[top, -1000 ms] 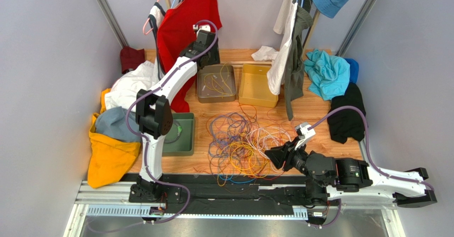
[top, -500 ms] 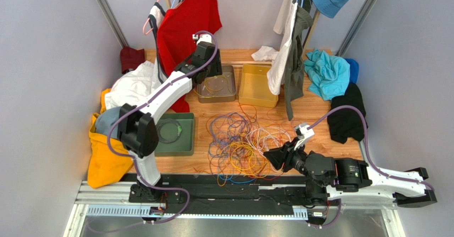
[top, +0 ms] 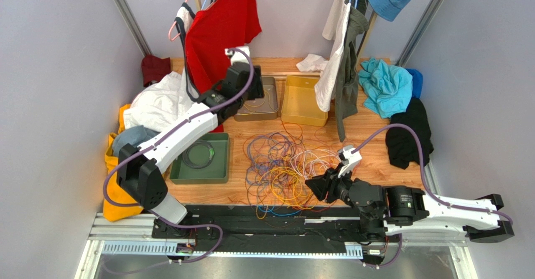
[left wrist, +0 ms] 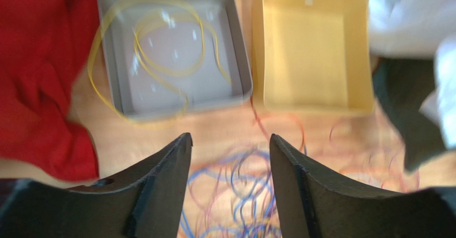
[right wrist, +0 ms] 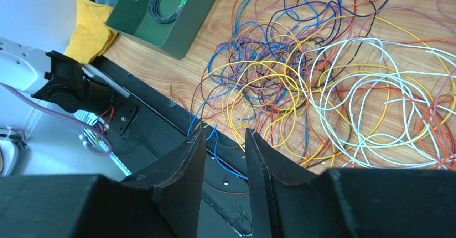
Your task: Untangle the cables
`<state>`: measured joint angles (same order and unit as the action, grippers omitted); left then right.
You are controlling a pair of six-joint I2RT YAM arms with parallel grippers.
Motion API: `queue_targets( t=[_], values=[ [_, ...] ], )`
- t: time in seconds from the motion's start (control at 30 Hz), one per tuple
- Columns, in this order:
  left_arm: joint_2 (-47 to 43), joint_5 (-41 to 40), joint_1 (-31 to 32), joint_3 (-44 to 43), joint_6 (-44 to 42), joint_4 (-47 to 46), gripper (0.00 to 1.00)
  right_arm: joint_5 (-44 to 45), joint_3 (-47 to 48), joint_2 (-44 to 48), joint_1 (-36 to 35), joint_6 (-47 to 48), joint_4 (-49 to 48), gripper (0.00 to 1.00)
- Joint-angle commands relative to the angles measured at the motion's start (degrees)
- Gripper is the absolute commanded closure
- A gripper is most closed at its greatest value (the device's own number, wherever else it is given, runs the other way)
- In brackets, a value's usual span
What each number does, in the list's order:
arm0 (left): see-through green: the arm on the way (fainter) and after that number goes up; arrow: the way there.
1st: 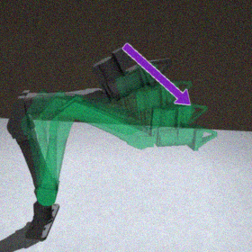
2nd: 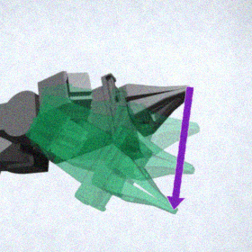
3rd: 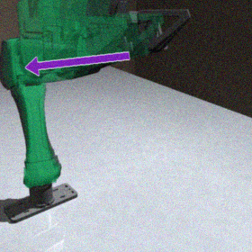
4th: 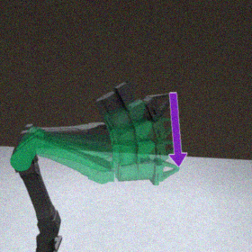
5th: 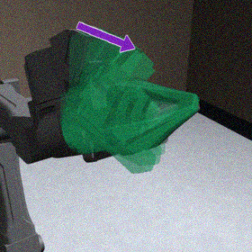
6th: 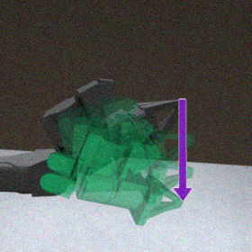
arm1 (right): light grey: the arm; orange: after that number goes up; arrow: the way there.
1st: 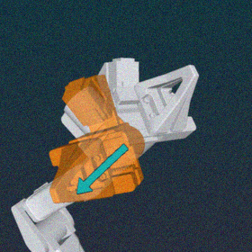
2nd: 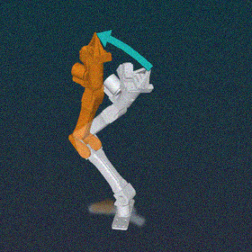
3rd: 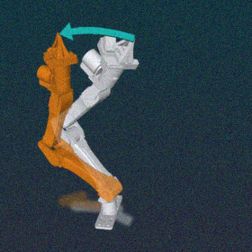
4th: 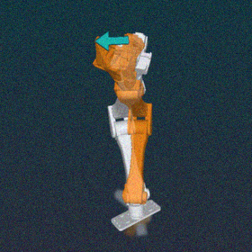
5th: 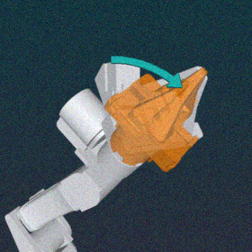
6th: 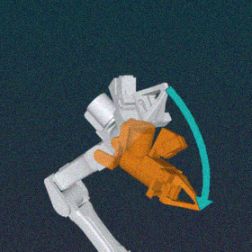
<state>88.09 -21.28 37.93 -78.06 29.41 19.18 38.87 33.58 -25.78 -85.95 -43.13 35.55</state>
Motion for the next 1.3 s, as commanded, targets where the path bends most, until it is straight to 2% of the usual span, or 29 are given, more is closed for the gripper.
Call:
queue_targets(
  t=[0.0,0.1,0.23,0.33,0.53,0.63,0.8,0.93,0.97,1.03,1.07,1.17,1.23,1.27],
  values=[
    [-7.14,1.93,1.97,7.91,4.07,-4.84,0.31,5.32,0.42,-2.24,-0.01,2.52,-5.49,0.63],
    [-8.55,4.66,2.15,12.23,5.39,-7.31,0.26,8.32,3.23,-4.71,0.00,-0.35,-2.35,0.61],
    [-6.27,6.49,2.15,8.20,3.73,-1.44,0.25,7.80,2.81,-4.72,-0.09,-4.93,0.04,0.60],
    [-6.44,8.26,2.85,7.40,2.67,-1.42,0.26,8.15,2.72,-4.19,-0.09,-7.39,0.92,0.60],
    [-11.19,9.93,5.83,9.50,-0.84,-6.08,0.27,9.64,1.13,-5.15,-0.09,-0.21,-8.47,0.61],
    [-11.80,14.05,6.36,9.68,-1.54,-3.63,0.27,12.89,3.06,-8.66,-0.09,3.49,-8.39,0.61],
    [-13.03,24.16,6.63,12.40,-2.42,-1.61,0.28,18.43,3.68,-17.27,-0.09,4.64,-11.27,0.60],
    [-16.36,25.41,7.77,15.39,-2.78,-0.45,0.26,19.05,5.87,-26.84,0.08,6.57,-17.96,0.57],
    [-17.25,25.50,7.86,16.18,-2.43,-0.81,0.21,19.13,7.10,-32.09,0.08,6.40,-18.23,0.55],
    [-19.53,25.50,7.95,18.55,-1.81,-2.39,0.19,18.52,11.73,-37.56,0.08,6.31,-17.45,0.53],
    [-20.15,25.24,7.95,19.26,-1.64,-2.65,0.15,18.26,13.60,-43.07,0.08,5.70,-16.31,0.50],
    [-22.08,24.00,7.95,20.84,-1.20,-2.83,0.12,19.13,22.12,-51.88,0.00,0.08,-6.40,0.47],
    [-23.05,23.74,8.03,21.81,-1.28,-3.18,0.02,18.44,24.07,-54.19,0.08,-1.07,-2.42,0.46],
    [-23.32,23.83,8.03,22.07,-1.54,-3.18,0.02,17.56,24.33,-54.03,-0.09,-1.16,-2.59,0.46]
  ],
)
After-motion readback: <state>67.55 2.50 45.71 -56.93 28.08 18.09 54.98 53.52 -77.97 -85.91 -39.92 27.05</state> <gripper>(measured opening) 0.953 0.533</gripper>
